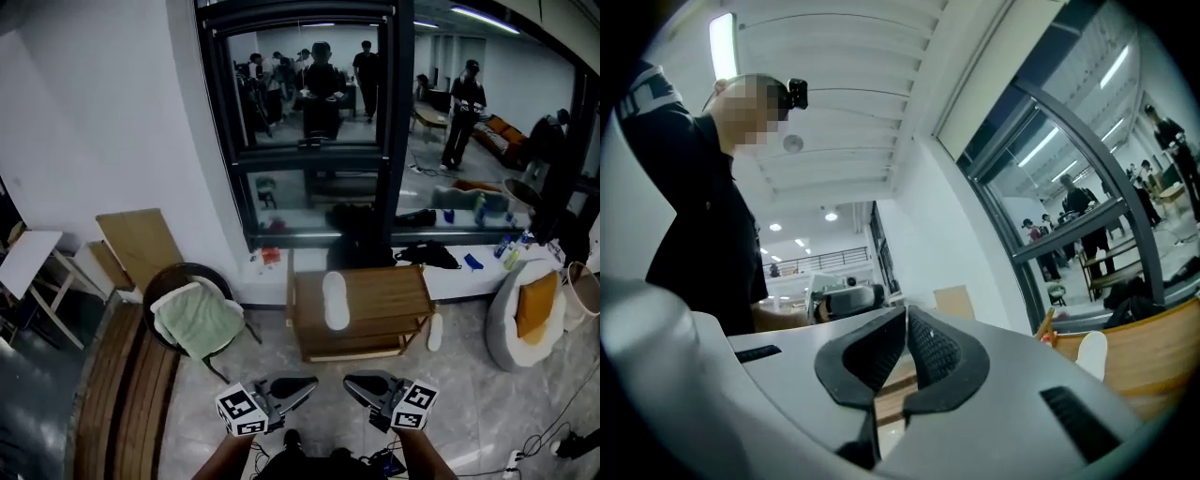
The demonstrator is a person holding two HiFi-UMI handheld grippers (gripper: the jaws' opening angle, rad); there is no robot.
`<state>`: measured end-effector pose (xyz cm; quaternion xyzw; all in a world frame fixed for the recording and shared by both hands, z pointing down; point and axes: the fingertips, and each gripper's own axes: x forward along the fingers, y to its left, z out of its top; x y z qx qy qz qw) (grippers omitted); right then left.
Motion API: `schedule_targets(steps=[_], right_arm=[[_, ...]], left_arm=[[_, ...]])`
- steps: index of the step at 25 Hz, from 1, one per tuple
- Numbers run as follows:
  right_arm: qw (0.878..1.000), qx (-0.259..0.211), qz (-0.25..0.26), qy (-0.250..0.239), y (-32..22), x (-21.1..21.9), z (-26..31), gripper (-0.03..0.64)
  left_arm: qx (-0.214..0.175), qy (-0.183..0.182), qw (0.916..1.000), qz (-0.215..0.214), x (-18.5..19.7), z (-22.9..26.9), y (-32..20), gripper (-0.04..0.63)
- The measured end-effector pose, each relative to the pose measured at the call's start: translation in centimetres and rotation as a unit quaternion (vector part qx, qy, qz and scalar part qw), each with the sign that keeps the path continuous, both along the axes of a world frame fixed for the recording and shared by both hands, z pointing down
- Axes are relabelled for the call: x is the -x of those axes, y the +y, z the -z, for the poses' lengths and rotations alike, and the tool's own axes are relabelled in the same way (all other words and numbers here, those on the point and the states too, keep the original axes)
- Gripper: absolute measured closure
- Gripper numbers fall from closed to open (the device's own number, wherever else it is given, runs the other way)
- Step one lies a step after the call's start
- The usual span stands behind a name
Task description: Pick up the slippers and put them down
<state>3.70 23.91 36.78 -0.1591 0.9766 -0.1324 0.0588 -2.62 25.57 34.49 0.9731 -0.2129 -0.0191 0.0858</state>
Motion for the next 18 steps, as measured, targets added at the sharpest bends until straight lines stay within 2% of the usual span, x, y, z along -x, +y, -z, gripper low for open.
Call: schedule_targets(steps=[4, 8, 12, 16, 18], right_arm=[[0.996, -0.084, 0.013, 0.039, 1.5, 0.7, 0.8, 0.591], [0.990, -0.128, 0.020, 0.063, 4.0, 2.7, 2.6, 0.592], [0.989, -0.129, 0.010, 0.079, 5.7, 2.8, 2.2, 0.592], [0.995, -0.086, -0.010, 0.053, 5.5, 2.9, 2.3, 0.592], [0.995, -0.078, -0.034, 0.058, 4.8, 3.2, 2.6, 0.592]], left_arm=[[-0.006, -0.032, 0.9994, 0.007, -0.3, -0.3, 1.3, 0.584], [-0.009, -0.018, 0.9998, 0.001, -0.2, 1.0, 2.1, 0.584], [-0.009, -0.006, 0.9997, -0.022, -1.0, 0.7, 2.5, 0.584], [-0.001, -0.011, 0.9993, -0.035, -0.5, 0.1, 3.4, 0.584], [0.010, -0.011, 0.9993, -0.035, 0.8, -0.2, 3.7, 0.584]])
